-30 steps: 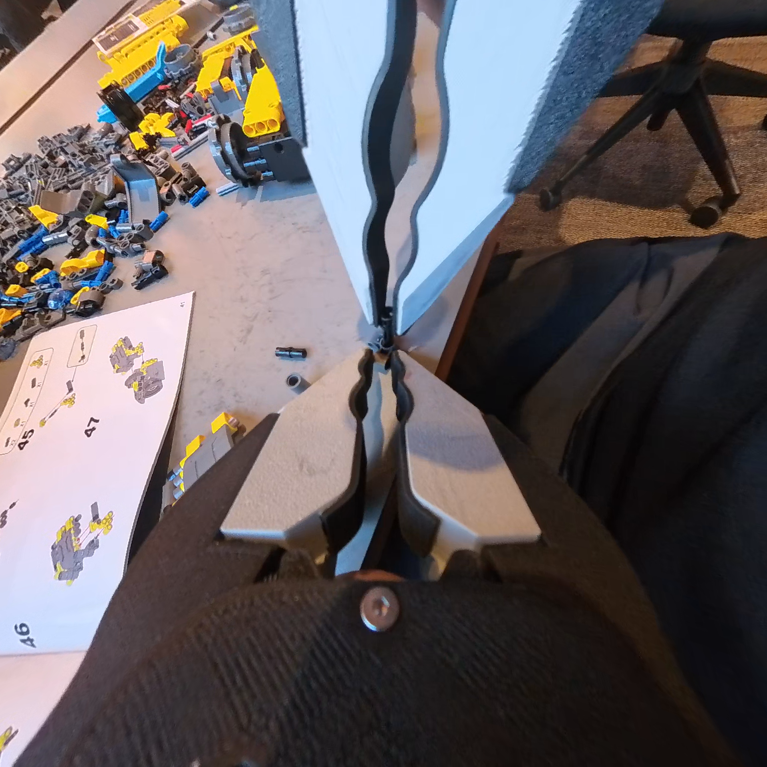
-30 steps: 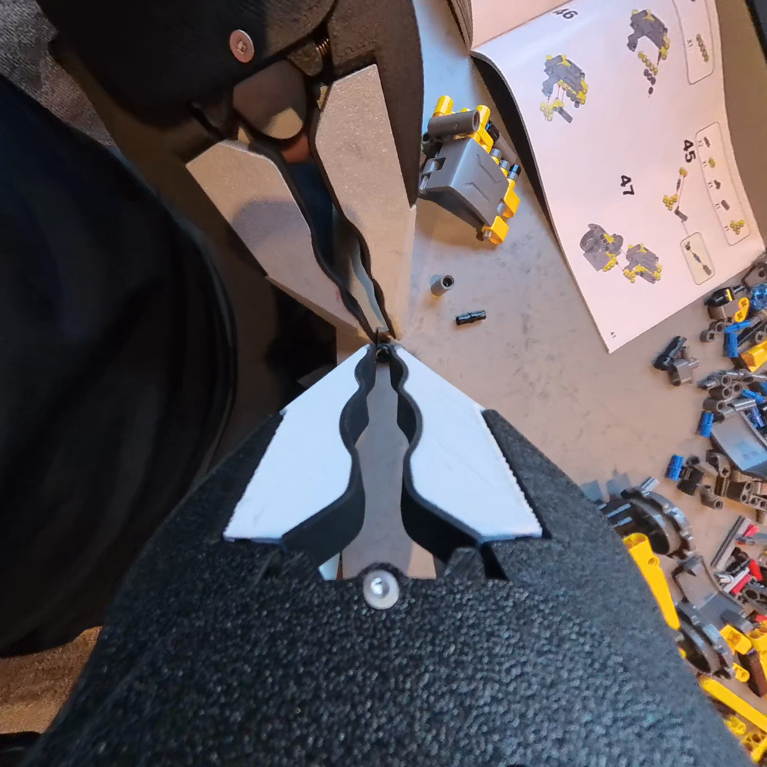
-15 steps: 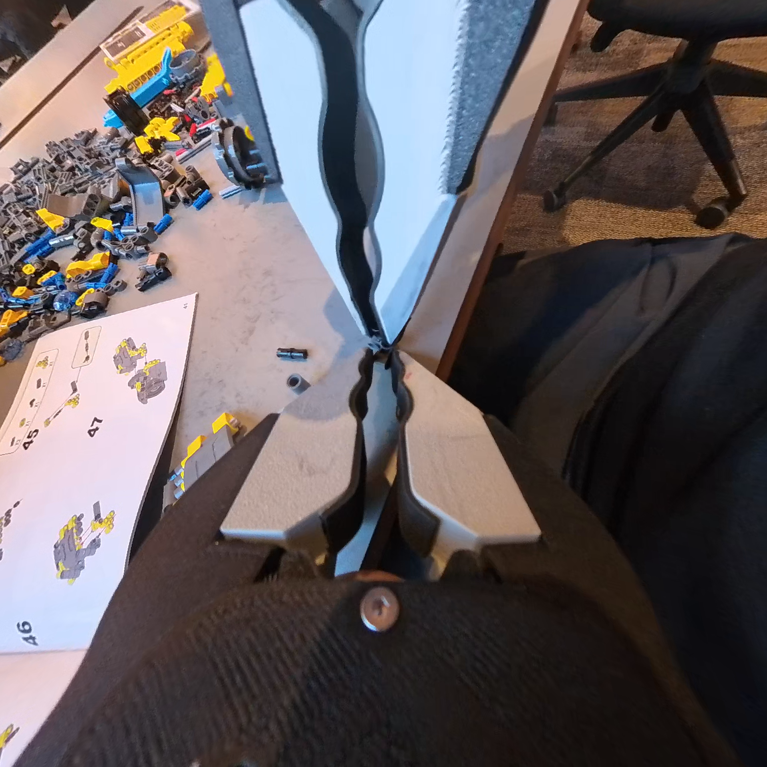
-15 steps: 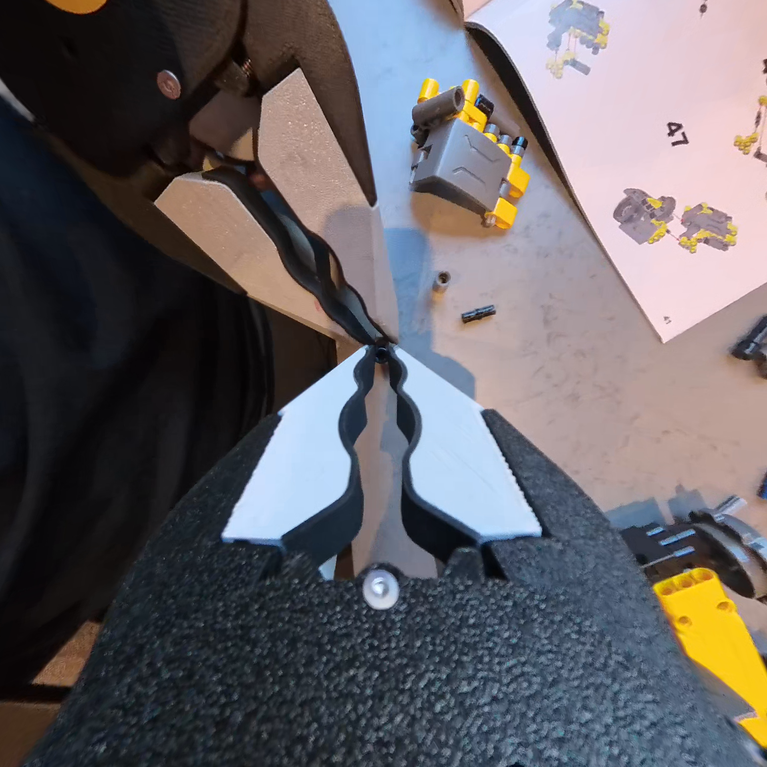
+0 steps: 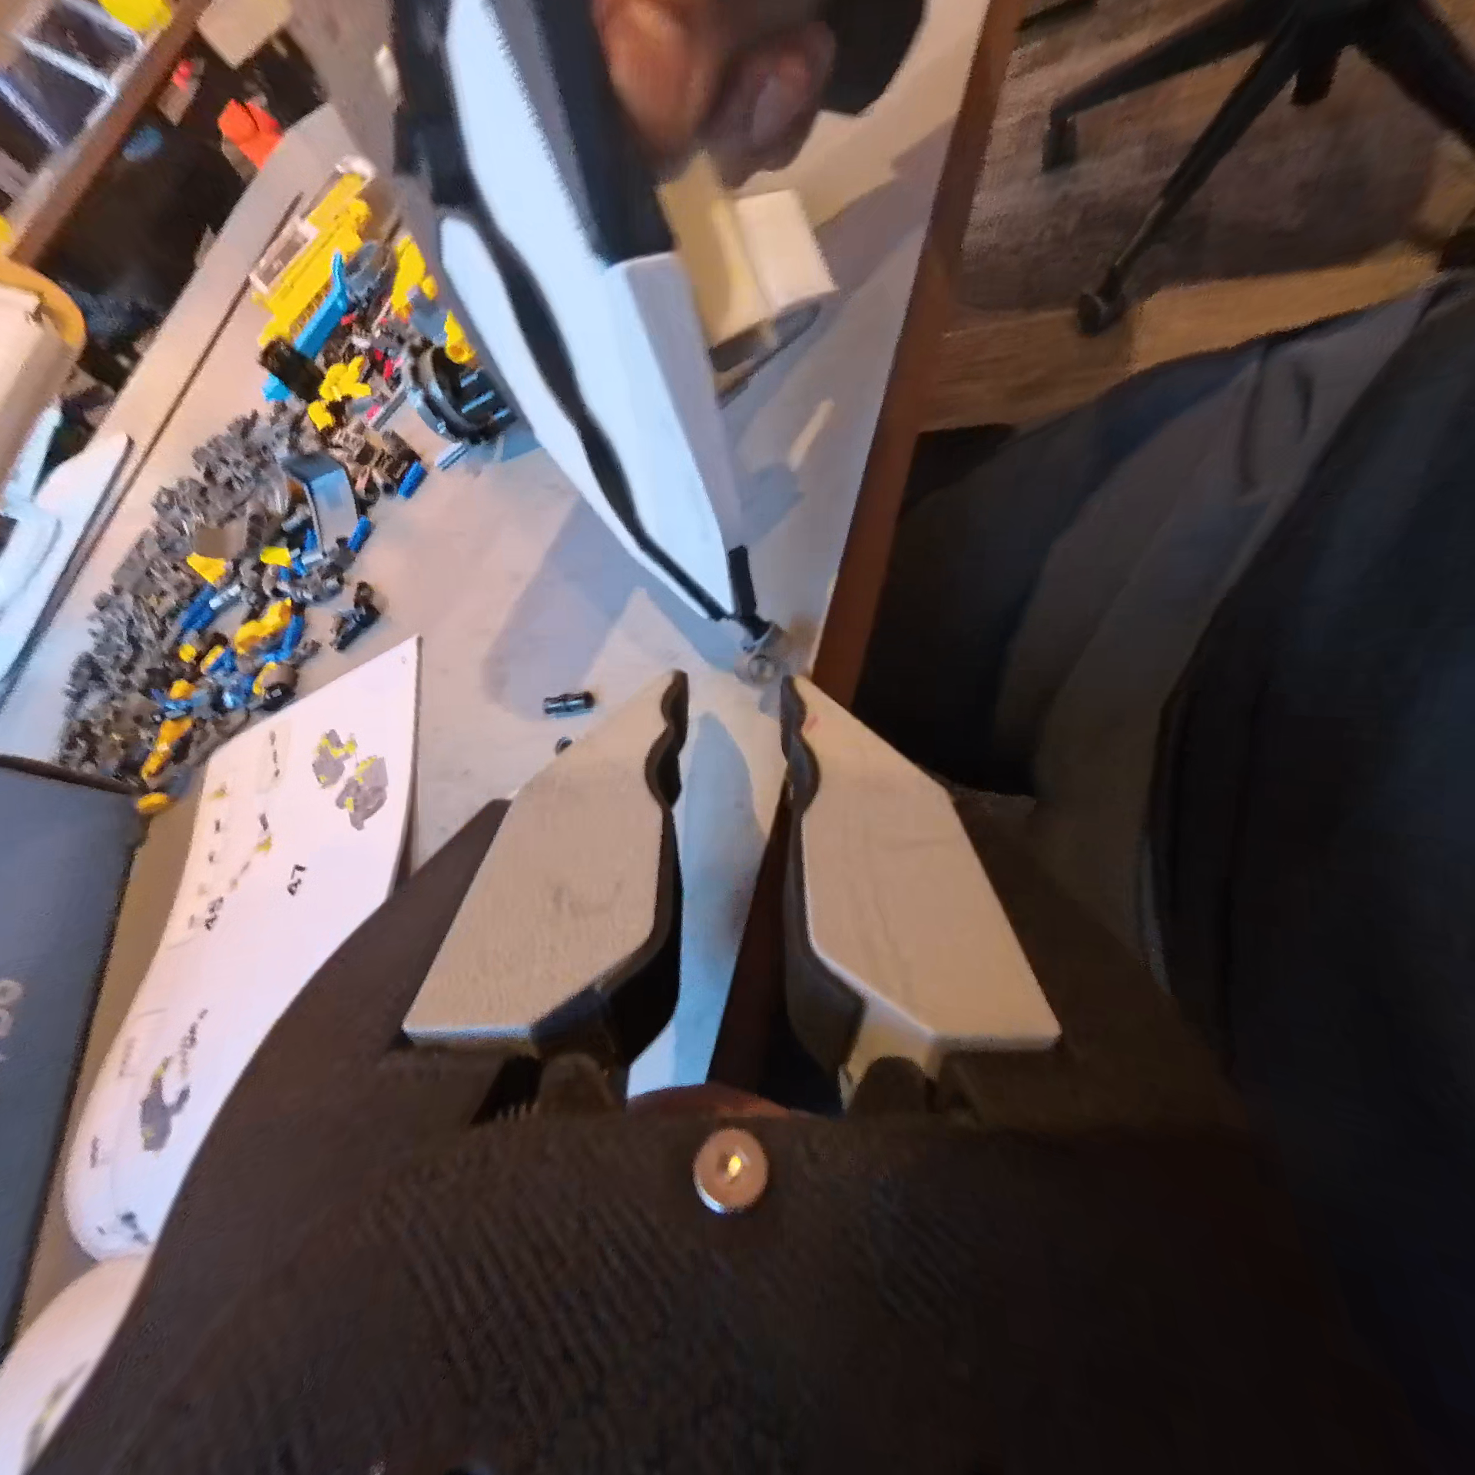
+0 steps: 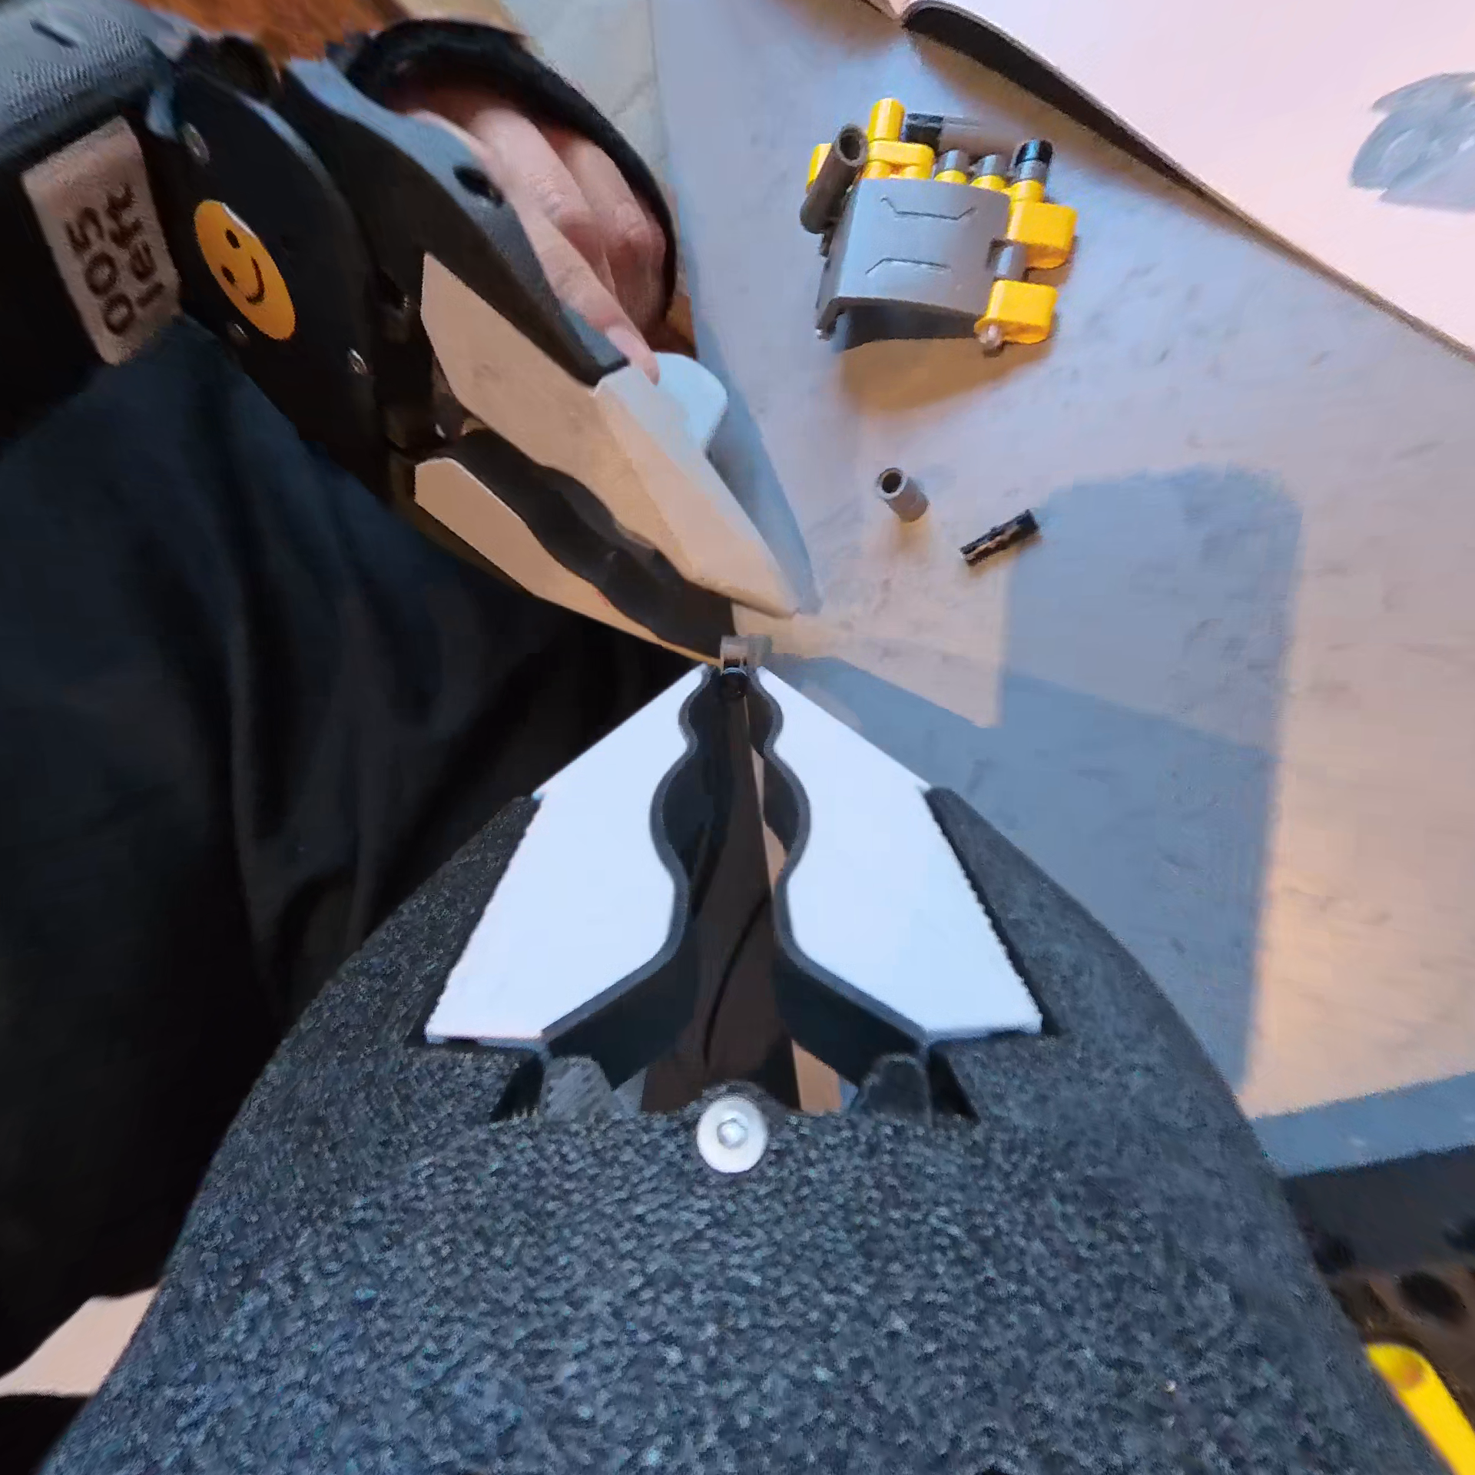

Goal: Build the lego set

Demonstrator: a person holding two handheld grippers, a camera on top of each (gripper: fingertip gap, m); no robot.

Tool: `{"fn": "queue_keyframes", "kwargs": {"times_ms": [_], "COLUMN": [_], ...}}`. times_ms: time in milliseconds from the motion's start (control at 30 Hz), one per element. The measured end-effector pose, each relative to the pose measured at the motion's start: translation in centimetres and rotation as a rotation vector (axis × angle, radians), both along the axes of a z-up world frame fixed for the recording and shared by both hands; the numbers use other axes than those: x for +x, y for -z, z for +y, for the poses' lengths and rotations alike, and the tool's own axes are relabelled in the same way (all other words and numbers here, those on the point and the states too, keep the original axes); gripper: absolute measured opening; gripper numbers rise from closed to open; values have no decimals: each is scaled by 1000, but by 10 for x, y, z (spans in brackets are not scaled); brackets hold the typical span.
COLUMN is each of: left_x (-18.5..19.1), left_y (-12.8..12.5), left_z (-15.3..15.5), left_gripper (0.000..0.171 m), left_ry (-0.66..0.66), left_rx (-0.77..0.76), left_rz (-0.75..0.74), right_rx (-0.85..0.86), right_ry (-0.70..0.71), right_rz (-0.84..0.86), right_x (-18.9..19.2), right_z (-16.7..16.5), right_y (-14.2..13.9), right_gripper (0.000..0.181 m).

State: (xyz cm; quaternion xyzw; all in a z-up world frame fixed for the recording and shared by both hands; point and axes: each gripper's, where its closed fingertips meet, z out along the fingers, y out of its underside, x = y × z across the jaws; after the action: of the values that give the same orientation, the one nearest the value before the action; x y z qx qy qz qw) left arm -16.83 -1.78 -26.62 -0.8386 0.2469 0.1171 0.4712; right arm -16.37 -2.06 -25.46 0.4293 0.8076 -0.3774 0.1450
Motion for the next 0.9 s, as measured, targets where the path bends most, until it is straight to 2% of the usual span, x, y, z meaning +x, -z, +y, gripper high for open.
{"fn": "queue_keyframes", "kwargs": {"times_ms": [133,200,300,367,467,567,700,800,900], "left_x": [8,8,6,10,12,10,15,19,21], "left_y": [-2,-2,-1,-3,-13,-22,-28,-34,-37], "left_z": [-2,-2,-2,-2,-2,-1,-3,-5,-6], "left_gripper": [9,8,8,7,7,6,6,6,7], "left_ry": [52,57,43,43,37,42,83,111,119], "left_rx": [25,31,26,24,43,68,71,71,74], "left_rz": [89,118,87,-28,-255,-426,-593,-657,-667], "right_rx": [-67,-83,-78,-55,7,127,256,347,337], "right_ry": [-31,-32,-25,-38,-61,-133,-200,-257,-262], "right_rz": [-52,-70,-46,48,253,432,642,678,677], "right_x": [0,0,-3,-6,-10,-4,-2,1,2], "right_z": [-7,-8,-7,-5,-3,0,-3,-2,-5], "right_y": [-6,-6,-5,-8,-18,-21,-29,-22,-20], "right_gripper": [6,6,6,12,38,44,42,39,32]}}
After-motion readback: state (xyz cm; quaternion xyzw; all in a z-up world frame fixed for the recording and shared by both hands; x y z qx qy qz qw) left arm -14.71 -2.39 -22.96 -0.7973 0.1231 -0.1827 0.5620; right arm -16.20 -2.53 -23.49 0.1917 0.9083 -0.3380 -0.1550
